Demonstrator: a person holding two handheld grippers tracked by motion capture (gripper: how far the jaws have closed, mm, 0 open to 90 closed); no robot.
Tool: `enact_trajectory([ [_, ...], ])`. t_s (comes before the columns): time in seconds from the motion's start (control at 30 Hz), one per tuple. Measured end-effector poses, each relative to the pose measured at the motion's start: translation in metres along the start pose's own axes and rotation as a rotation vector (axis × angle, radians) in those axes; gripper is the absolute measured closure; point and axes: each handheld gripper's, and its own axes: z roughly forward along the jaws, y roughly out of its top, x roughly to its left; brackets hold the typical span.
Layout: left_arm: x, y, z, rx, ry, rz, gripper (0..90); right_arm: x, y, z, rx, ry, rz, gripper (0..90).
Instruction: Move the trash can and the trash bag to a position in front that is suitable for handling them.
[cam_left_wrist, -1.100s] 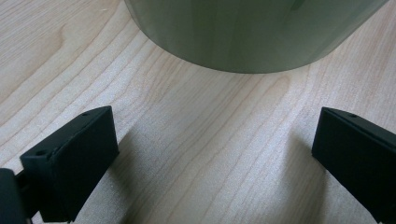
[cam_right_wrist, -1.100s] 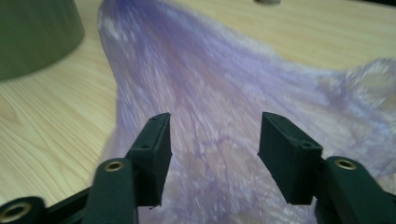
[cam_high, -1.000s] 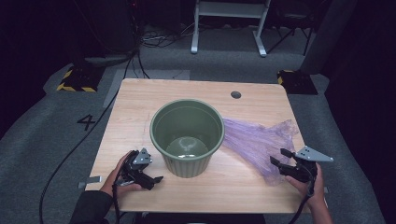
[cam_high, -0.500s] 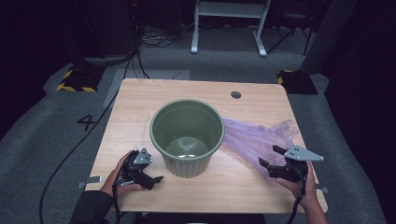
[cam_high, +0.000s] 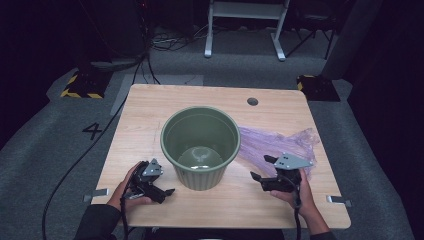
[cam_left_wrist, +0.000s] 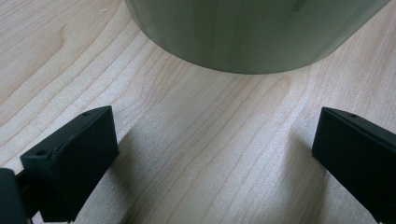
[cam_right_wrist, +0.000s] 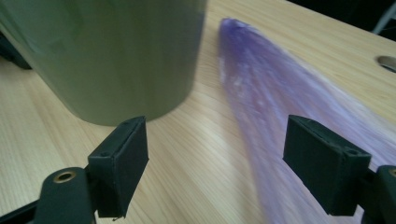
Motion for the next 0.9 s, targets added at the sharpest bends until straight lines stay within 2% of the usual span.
enact_trajectory([
  [0.03,0.000,0.000,0.000,0.001,0.000,-0.001,0.0,0.007,0.004,0.010,0.009,0.021,-0.020,22.4],
  [0.07,0.000,0.000,0.000,0.001,0.000,-0.001,0.0,0.007,0.004,0.010,0.009,0.021,-0.020,22.4],
  [0.17,0.000,0.000,0.000,0.001,0.001,0.000,0.0,0.015,0.010,0.024,0.014,0.058,-0.029,22.5],
  [0.2,0.000,0.000,0.000,0.001,0.002,0.000,0.0,0.019,0.013,0.032,0.010,0.087,-0.029,22.5],
  [0.23,0.000,0.000,0.000,0.001,0.002,0.000,0.0,0.019,0.013,0.032,0.010,0.087,-0.029,22.5],
  [0.27,0.000,0.000,0.000,0.001,0.002,0.000,0.0,0.024,0.015,0.039,0.017,0.102,-0.036,22.3],
  [0.4,0.000,0.000,0.000,0.001,0.002,0.000,0.0,0.033,0.020,0.053,0.029,0.118,-0.059,23.1],
  [0.47,0.000,0.000,0.000,0.001,0.002,-0.001,0.0,0.036,0.021,0.057,0.026,0.126,-0.056,23.4],
  [0.67,0.000,0.000,0.000,0.001,0.002,-0.001,0.0,0.041,0.023,0.066,0.023,0.147,-0.069,25.1],
  [0.9,0.000,0.000,0.000,0.001,0.001,0.001,0.0,0.042,0.027,0.076,0.015,0.154,-0.059,26.0],
])
